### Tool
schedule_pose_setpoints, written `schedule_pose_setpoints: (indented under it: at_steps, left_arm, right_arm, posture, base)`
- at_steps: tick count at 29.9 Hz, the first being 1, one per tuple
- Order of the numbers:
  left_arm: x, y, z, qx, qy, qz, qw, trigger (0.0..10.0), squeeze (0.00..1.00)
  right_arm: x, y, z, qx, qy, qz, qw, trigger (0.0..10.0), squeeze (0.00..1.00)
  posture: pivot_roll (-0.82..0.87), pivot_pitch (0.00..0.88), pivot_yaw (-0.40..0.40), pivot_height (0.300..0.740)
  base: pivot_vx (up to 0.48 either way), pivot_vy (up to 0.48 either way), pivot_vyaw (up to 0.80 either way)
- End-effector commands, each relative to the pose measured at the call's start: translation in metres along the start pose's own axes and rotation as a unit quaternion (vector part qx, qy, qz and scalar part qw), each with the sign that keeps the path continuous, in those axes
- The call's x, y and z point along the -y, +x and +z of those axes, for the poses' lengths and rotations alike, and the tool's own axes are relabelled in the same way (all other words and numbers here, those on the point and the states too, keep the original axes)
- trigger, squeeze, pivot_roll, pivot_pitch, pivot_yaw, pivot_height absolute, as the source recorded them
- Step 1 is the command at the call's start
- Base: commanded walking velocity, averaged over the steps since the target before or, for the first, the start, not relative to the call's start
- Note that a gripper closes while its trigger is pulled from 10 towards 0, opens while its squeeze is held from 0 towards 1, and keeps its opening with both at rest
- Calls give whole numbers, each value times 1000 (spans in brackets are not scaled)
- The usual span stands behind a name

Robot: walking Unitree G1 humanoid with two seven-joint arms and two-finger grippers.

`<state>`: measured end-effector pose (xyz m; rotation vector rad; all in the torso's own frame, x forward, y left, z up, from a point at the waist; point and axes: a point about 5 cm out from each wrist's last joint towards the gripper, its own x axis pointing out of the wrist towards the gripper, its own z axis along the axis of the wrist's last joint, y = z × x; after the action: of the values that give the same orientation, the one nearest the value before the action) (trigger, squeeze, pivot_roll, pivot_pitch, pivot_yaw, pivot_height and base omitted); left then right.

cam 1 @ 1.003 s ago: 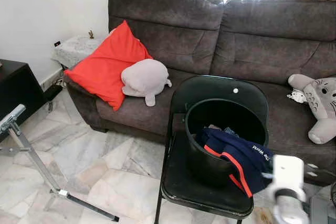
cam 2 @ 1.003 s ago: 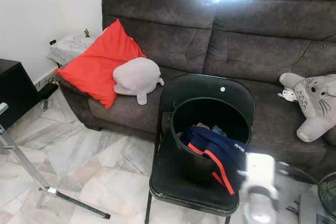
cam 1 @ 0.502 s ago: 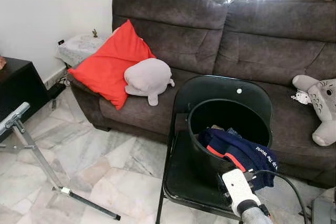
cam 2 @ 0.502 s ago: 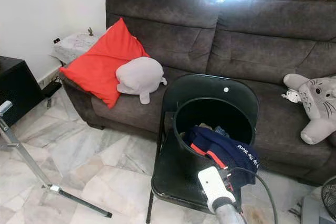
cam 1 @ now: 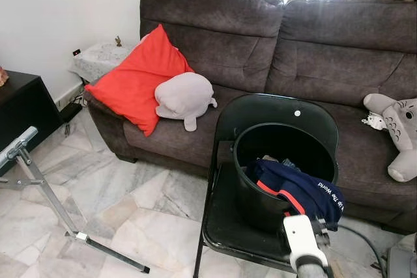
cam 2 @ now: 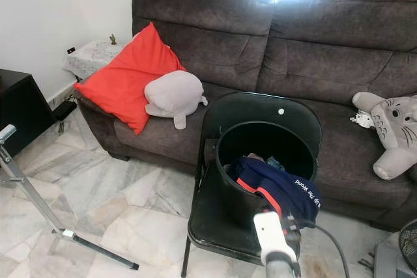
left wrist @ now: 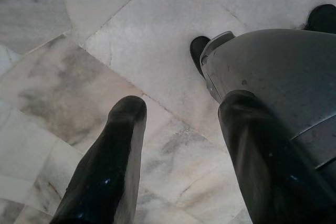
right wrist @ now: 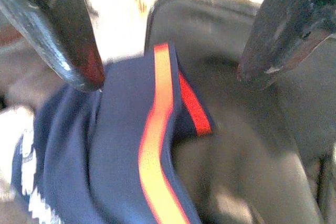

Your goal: Hang hanger

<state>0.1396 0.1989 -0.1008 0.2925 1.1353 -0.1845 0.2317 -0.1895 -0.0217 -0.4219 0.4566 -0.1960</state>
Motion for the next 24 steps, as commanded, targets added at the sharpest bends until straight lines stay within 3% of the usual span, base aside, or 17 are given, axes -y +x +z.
schedule_pose_setpoints:
  at_steps: [1,7,16,24]
  left_arm:
    - [9,0,-6,-13,0,-15,1000,10000,0]
    - [9,0,-6,-13,0,-15,1000,10000,0]
    - [9,0,-7,-14,1,-15,1000,10000,0]
    - [9,0,-7,-14,1,-15,1000,10000,0]
  right_arm:
    - [1,2,-1,-8,19,-15,1000,10000,0]
    - [8,9,-10,-33,31,-48,998,10000,0]
    - [-2,18,8,16,42,-2,999,10000,0]
    - [1,23,18,37,31,-17,999,10000,0]
  posture:
    - [-44,0,-22,740]
    - [-36,0,-19,740]
    - [-37,0,-17,740]
    - [-26,0,-16,740]
  base:
    - [0,0,0]
    - [0,0,0]
    - [0,0,0]
    - [0,0,0]
